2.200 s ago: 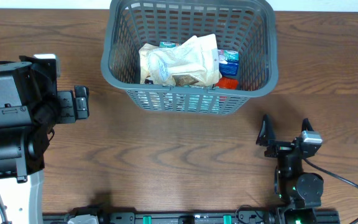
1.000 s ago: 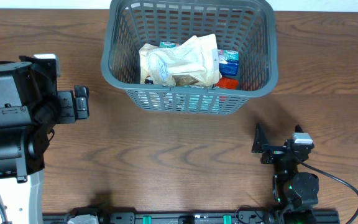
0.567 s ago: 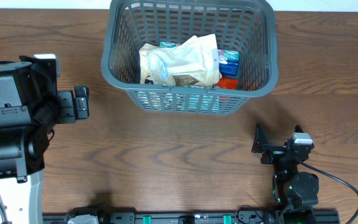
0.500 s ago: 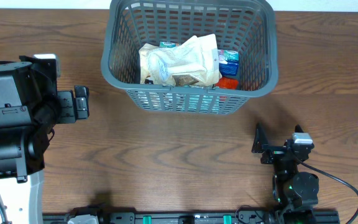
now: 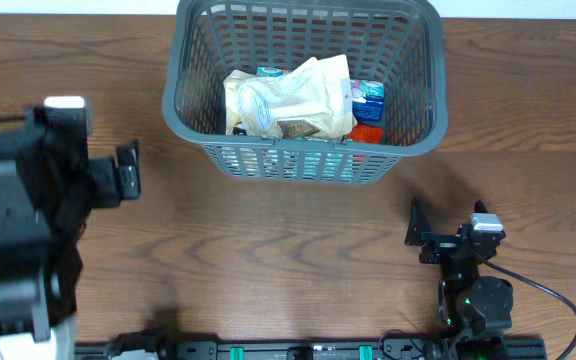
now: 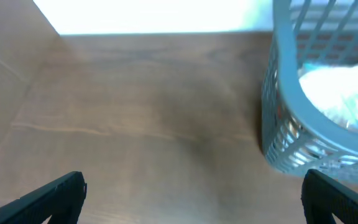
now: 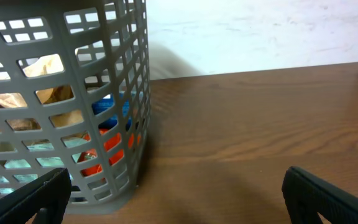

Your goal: Pack container

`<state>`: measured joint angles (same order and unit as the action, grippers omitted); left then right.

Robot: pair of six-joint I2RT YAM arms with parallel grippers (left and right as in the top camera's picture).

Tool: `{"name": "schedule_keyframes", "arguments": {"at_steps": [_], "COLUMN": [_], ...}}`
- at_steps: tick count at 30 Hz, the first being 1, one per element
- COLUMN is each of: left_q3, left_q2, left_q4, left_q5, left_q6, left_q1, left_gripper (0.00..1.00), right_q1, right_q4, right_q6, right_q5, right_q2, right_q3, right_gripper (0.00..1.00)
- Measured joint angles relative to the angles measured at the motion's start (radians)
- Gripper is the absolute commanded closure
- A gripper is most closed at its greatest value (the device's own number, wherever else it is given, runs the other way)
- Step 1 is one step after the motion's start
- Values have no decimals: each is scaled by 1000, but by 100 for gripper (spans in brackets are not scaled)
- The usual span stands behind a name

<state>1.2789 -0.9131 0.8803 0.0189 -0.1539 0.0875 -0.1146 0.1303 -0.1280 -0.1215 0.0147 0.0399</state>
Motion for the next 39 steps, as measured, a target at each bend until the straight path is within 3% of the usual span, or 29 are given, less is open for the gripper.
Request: {"name": "schedule_keyframes", "arguments": {"at_steps": [8,17,26,39], "left_q3": [-385,-768,-1012,-1264], "left_q2": [334,633,725,872], "left_q4": [-182,-500,-787,-989], "left_q5": [0,0,0,0], "left_q6": [5,47,53,51], "left_q1": [-64,-129,-135,-145], "left_gripper": [1,1,1,1], "right_q1": [0,0,0,0], "right_q4": [0,0,0,0], "right_q6": [3,3,3,3], "right_q5": [2,2,2,2], "right_q2": [0,0,0,0], "right_q3": [0,0,0,0], "right_gripper": [1,1,1,1]}}
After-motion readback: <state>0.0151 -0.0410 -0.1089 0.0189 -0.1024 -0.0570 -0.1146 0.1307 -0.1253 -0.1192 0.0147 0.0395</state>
